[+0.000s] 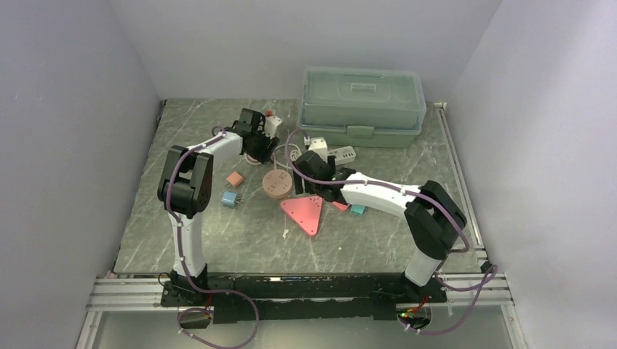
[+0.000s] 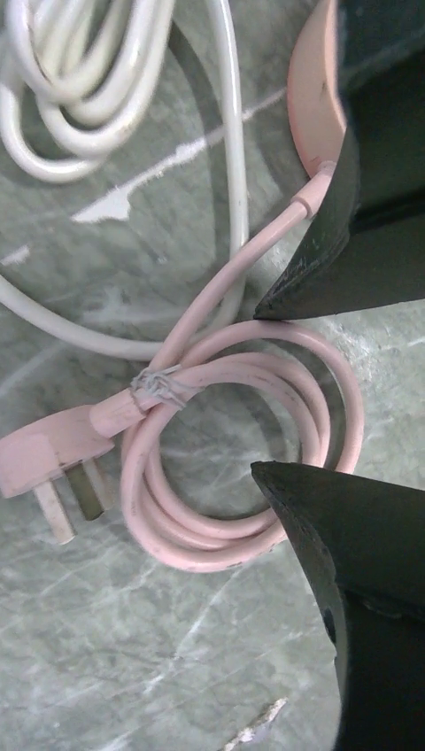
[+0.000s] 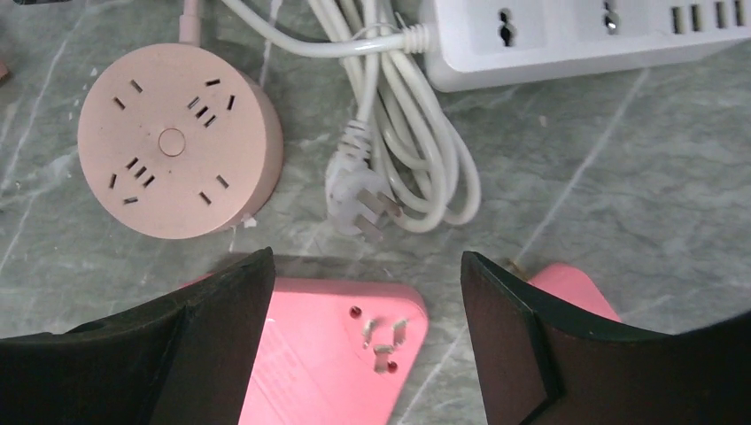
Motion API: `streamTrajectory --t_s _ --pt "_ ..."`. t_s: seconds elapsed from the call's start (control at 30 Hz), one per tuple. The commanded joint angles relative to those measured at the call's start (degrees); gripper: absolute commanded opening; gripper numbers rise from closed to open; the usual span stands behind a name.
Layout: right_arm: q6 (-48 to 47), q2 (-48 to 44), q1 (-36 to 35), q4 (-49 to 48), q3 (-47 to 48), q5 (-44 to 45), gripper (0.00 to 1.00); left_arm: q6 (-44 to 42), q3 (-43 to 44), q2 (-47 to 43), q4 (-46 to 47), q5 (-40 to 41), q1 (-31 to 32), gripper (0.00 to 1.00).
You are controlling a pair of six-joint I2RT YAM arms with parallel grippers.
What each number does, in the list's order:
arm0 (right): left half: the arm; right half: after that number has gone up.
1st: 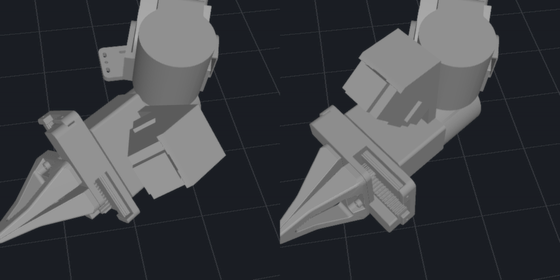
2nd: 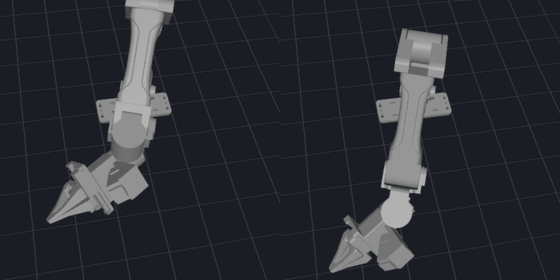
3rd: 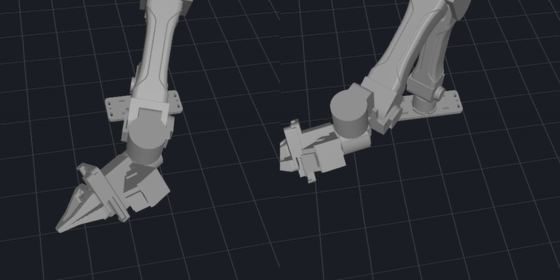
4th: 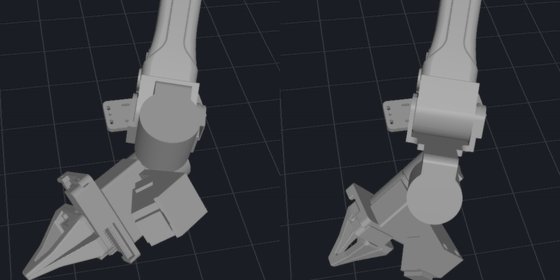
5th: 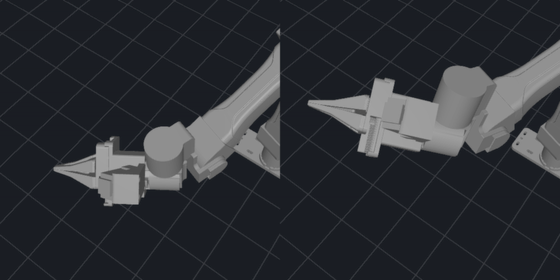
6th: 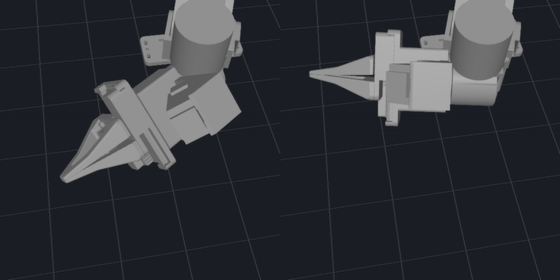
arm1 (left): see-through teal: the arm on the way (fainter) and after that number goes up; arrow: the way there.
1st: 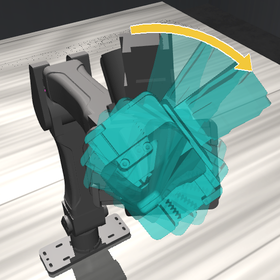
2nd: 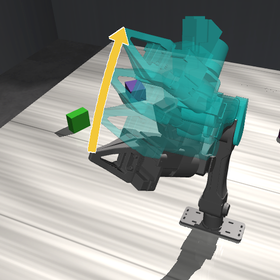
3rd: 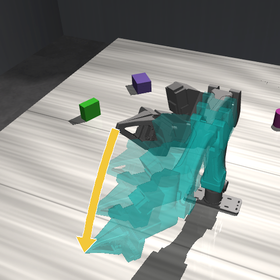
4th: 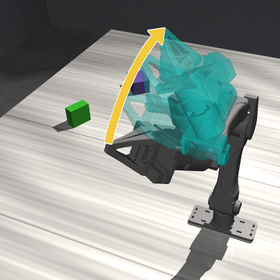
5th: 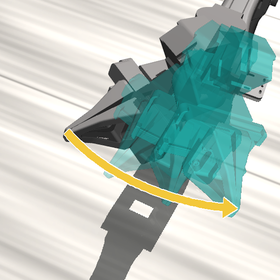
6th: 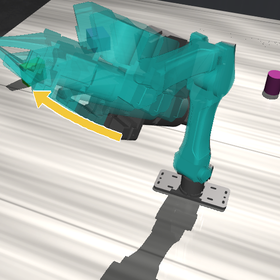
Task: Insert the plug
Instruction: Move the socket to the center of the board.
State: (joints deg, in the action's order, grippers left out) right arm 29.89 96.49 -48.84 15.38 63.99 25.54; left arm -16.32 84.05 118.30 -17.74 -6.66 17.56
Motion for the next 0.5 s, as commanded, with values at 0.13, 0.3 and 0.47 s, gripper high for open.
streamTrajectory --t_s 0.13,0.3,0.47 --pt "-3.1 7.4 -0.3 -8.1 7.6 -7.2 0.81 -4.4 -7.6 -6.9 -0.2 -1.7 -4.1 0.41" --pt "-4.4 12.3 -1.3 -7.8 13.0 -8.4 0.81 -4.6 -9.4 -9.4 -3.2 -4.0 -5.3 0.19" --pt "-4.5 14.2 -1.8 -7.8 15.2 -8.8 0.82 -3.6 -9.3 -11.8 -2.0 -4.9 -5.8 0.12"
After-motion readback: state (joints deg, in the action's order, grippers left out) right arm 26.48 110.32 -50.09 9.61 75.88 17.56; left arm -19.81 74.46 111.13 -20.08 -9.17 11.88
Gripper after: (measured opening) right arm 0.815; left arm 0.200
